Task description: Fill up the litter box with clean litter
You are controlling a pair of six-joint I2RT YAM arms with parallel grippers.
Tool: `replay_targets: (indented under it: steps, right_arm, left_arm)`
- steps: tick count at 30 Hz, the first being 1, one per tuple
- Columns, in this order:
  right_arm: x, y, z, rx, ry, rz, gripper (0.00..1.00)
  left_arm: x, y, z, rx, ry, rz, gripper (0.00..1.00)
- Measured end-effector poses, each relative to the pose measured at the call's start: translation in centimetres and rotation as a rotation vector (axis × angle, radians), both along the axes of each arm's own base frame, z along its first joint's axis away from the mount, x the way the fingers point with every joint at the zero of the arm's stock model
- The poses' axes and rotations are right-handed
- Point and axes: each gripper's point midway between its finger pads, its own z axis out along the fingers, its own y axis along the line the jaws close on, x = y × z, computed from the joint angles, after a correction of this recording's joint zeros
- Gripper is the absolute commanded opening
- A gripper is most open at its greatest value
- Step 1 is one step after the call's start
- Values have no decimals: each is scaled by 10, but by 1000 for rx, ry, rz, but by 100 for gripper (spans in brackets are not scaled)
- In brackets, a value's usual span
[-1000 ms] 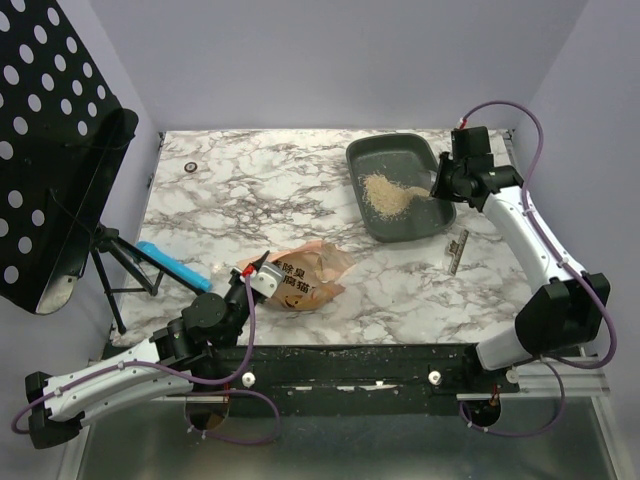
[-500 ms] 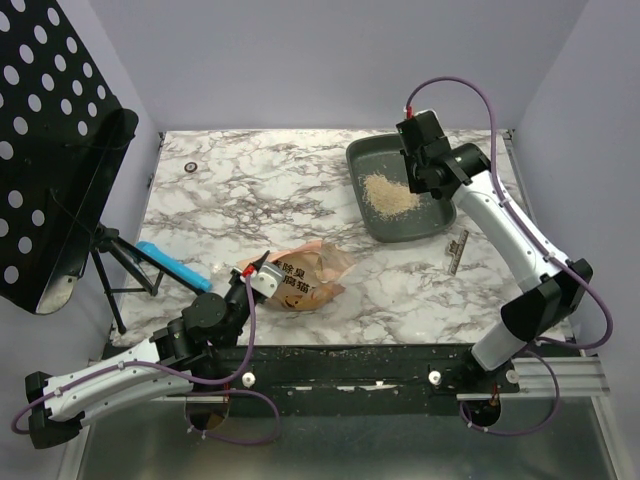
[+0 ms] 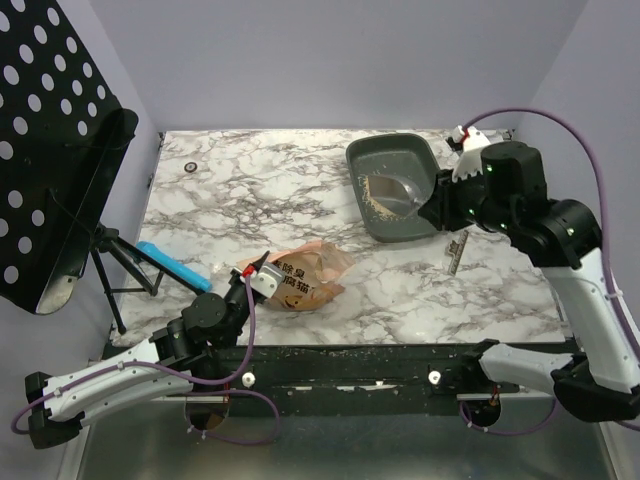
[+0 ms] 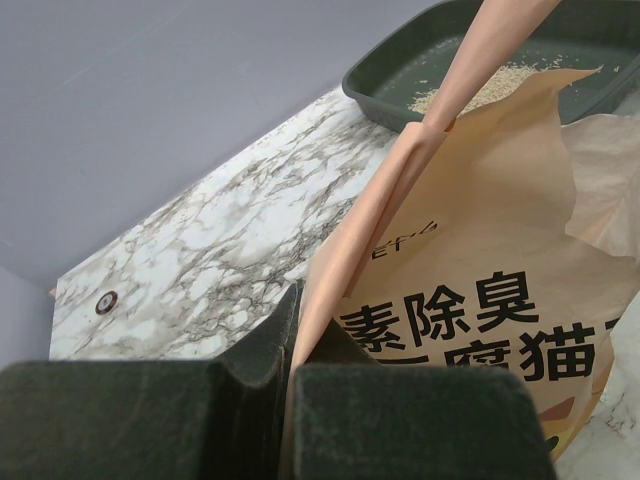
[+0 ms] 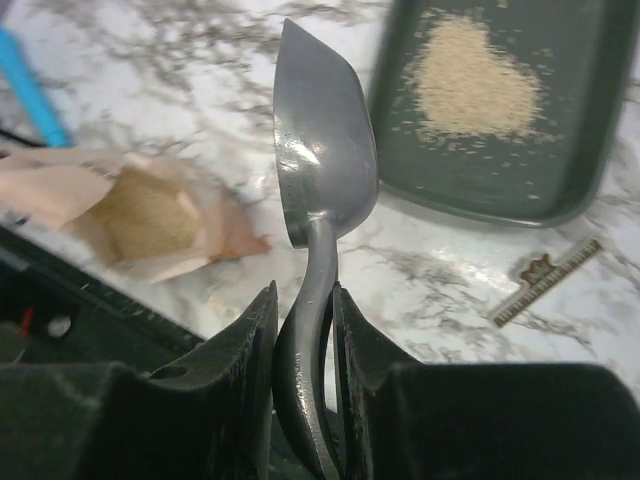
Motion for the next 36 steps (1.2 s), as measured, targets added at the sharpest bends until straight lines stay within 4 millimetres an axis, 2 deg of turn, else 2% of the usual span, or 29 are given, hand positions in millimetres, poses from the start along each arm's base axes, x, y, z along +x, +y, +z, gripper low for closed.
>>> replay_targets:
  steps: [3, 7, 14, 19, 24, 36]
  right_arm:
    - [-30, 12, 10, 86, 11, 118, 0]
    - [-60, 30, 7, 149, 74, 261, 0]
    - [-83, 46, -11, 156, 179, 374, 0]
    - [-88, 56, -20, 147, 217, 414, 0]
    - [-87, 71, -46, 116, 291, 445, 0]
    - [-70, 124, -89, 120, 451, 511, 0]
  left_arm:
    - [0, 0, 0, 1, 0, 0, 0]
    - [0, 0, 0, 1, 0, 0, 0]
    - [0, -1, -1, 5, 2, 0, 0]
    - [0, -1, -1, 6, 3, 0, 0]
    - [1, -1, -2, 9, 4, 1, 0]
    - [-1, -8, -3, 21, 17, -33, 0]
